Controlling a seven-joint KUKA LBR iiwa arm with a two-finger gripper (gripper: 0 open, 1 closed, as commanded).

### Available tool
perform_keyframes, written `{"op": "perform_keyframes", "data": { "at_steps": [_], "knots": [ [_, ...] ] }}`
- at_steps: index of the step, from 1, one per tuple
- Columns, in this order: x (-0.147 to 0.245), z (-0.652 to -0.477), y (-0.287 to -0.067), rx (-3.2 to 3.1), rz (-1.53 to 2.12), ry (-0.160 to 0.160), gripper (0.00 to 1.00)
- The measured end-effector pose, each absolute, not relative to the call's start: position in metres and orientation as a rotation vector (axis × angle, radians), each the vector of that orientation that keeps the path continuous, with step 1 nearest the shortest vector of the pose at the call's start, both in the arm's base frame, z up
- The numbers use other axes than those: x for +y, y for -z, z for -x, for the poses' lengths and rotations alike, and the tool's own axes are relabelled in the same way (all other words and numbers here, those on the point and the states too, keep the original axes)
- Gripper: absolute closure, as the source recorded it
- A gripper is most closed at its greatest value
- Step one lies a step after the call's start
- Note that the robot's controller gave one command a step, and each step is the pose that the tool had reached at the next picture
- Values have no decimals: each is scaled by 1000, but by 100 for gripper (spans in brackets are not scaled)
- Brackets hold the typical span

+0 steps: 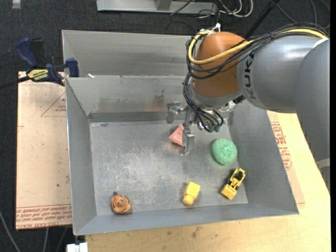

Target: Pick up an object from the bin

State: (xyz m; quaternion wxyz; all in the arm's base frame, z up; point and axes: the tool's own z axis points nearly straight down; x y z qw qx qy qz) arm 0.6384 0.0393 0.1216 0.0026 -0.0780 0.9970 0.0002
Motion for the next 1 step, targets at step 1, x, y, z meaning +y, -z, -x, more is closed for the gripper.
{"op": "perform_keyframes", "data": {
  "at_steps": [1],
  "knots": [
    [26,-639,-105,3135,188,-3,0]
  ]
}}
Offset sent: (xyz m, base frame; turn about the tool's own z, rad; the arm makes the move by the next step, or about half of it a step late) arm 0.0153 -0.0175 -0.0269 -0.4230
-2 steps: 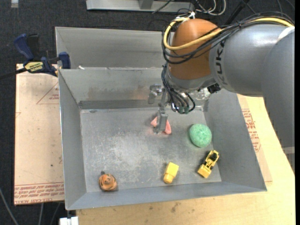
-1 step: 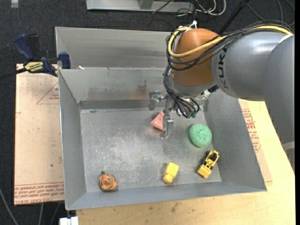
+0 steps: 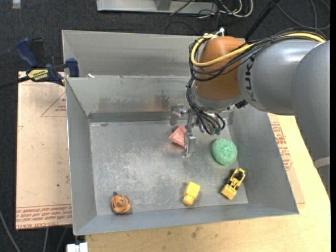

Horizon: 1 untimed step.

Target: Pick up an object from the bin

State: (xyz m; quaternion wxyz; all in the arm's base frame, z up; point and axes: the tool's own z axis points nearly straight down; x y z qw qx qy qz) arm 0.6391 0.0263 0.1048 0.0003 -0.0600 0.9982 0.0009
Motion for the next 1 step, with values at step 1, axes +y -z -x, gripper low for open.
{"op": "perform_keyframes", "data": {
  "at_steps": [1],
  "knots": [
    [23,-653,-97,3018,852,0,100]
  ]
}}
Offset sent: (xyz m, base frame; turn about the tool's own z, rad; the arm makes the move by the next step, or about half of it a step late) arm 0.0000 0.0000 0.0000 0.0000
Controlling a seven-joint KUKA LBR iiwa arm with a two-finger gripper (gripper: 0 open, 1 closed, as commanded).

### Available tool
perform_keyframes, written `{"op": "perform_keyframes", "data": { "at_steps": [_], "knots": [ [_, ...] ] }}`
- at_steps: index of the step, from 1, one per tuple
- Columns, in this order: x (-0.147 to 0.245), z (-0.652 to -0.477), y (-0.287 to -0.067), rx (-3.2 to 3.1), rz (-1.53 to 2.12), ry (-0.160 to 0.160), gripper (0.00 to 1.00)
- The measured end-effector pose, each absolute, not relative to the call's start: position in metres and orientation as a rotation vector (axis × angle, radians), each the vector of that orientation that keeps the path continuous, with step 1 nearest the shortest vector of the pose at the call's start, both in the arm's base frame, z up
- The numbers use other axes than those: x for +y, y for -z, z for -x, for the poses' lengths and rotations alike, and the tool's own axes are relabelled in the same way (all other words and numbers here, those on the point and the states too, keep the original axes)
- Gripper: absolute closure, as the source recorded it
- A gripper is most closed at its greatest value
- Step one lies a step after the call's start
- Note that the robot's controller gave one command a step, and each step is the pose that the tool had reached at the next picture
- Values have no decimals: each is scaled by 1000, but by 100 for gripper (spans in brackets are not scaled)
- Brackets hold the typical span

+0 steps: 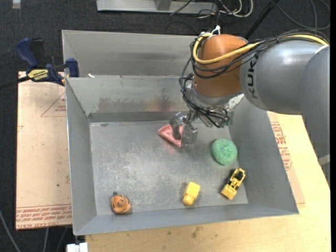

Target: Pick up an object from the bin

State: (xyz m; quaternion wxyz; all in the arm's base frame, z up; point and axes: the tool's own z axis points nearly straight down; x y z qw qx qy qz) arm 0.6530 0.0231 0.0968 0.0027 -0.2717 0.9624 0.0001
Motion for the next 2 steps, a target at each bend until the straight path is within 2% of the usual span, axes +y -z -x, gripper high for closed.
{"op": "perform_keyframes", "data": {
  "at_steps": [1,2],
  "knots": [
    [22,-655,-95,3008,890,-1,100],
    [63,-630,-264,2995,923,-1,100]
  ]
}}
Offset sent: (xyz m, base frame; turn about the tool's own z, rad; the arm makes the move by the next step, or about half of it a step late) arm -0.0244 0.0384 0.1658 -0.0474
